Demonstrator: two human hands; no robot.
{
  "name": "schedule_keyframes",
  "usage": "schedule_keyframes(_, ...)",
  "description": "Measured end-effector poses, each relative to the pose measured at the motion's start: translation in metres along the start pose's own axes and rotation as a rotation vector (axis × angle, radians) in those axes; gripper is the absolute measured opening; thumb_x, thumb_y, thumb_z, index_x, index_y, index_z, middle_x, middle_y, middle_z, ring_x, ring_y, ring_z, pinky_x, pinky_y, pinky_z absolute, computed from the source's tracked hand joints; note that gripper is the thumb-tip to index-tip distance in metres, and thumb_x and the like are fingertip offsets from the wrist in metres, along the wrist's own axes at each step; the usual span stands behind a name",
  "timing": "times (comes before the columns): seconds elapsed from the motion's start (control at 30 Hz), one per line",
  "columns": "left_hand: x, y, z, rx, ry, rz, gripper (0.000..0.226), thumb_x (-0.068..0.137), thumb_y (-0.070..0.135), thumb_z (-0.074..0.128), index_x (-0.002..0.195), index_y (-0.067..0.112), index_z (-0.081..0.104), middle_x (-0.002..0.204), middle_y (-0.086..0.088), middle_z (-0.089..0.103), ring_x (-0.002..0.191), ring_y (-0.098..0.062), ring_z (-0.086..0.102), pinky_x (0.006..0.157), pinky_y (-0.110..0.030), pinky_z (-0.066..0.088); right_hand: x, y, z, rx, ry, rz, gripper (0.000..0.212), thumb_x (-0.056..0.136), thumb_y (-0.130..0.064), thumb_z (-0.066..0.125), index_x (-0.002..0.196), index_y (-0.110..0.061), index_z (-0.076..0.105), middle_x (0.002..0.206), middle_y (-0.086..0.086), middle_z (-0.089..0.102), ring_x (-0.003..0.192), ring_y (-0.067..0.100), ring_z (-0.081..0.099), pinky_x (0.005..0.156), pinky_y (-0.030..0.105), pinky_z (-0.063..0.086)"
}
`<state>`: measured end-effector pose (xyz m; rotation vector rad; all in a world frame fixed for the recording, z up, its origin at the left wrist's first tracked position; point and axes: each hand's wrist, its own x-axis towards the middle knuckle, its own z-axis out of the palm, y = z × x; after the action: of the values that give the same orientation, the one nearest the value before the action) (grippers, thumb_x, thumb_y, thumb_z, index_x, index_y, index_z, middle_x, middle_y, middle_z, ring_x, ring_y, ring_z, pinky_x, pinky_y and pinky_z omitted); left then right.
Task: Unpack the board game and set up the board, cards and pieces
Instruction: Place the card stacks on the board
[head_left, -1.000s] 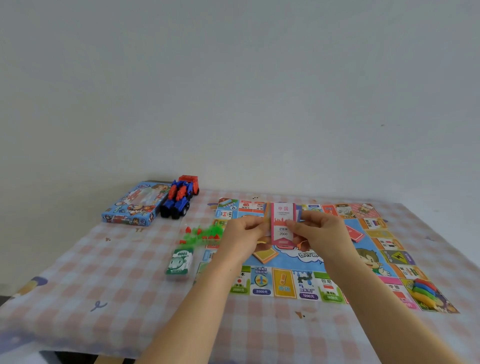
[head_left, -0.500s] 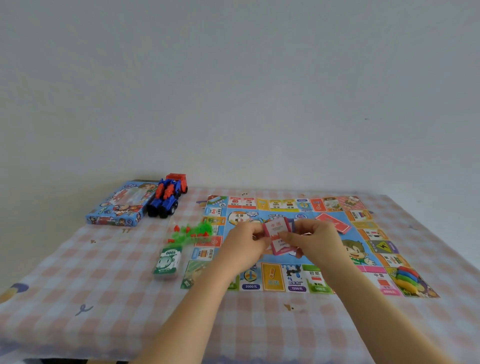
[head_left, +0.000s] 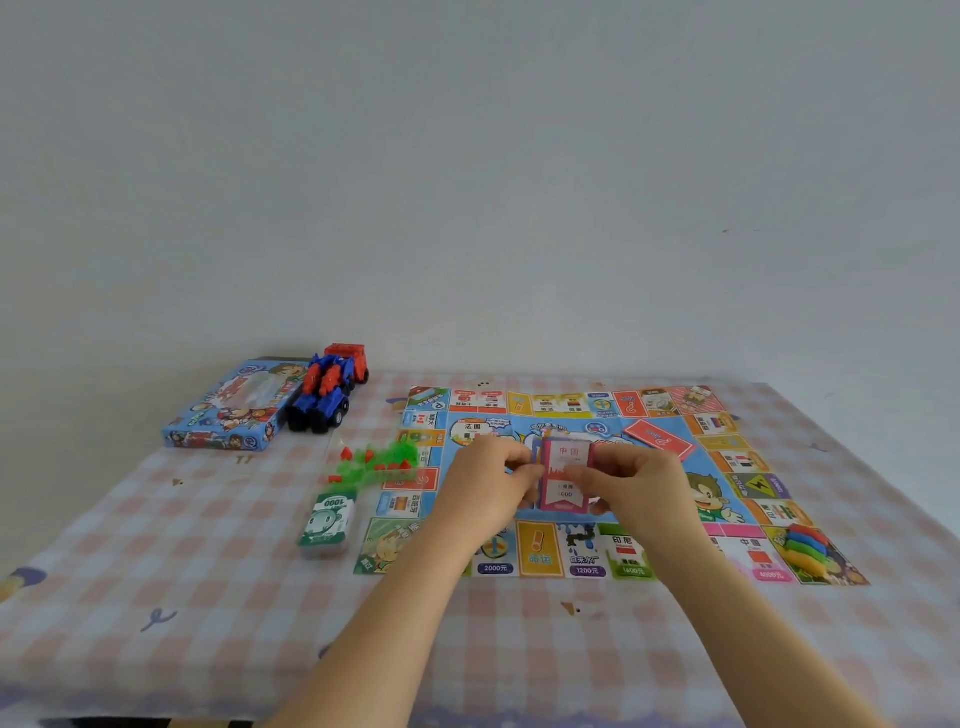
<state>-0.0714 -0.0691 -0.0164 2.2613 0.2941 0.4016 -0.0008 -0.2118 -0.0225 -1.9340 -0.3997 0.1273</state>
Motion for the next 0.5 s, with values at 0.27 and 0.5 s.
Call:
schedule_keyframes(0.27,-0.0006,0.0003,0.0079,0.134,0.009,-0.004,0.029,0.098,0.028,0.048,0.096,0.007,0.068,0.092,-0.005,0.069,0.078,-0.017,0.064,0.069,-0.026,0.053,0.0004,0.0056,0.0040,-0.028,-0.007,0.033,0.029,0.087,-0.028,0.065,0.115,-0.021,0.067,0.078,-0.012,0.065,0.065,0.005,0.065,0.047,0.012,0.046)
schedule_keyframes(0.5,0.0017,0.0004,0.0043,0.137,0.041,0.036,0.028,0.097,0.027,0.051,0.095,0.007,0.070,0.090,-0.005,0.070,0.079,-0.018,0.065,0.074,-0.035,0.056,0.0021,0.0056,0.0016,0.035,0.031,-0.014,0.024,0.083,-0.023,0.070,0.104,-0.013,0.072,0.080,-0.005,0.070,0.071,0.009,0.069,0.065,0.025,0.058)
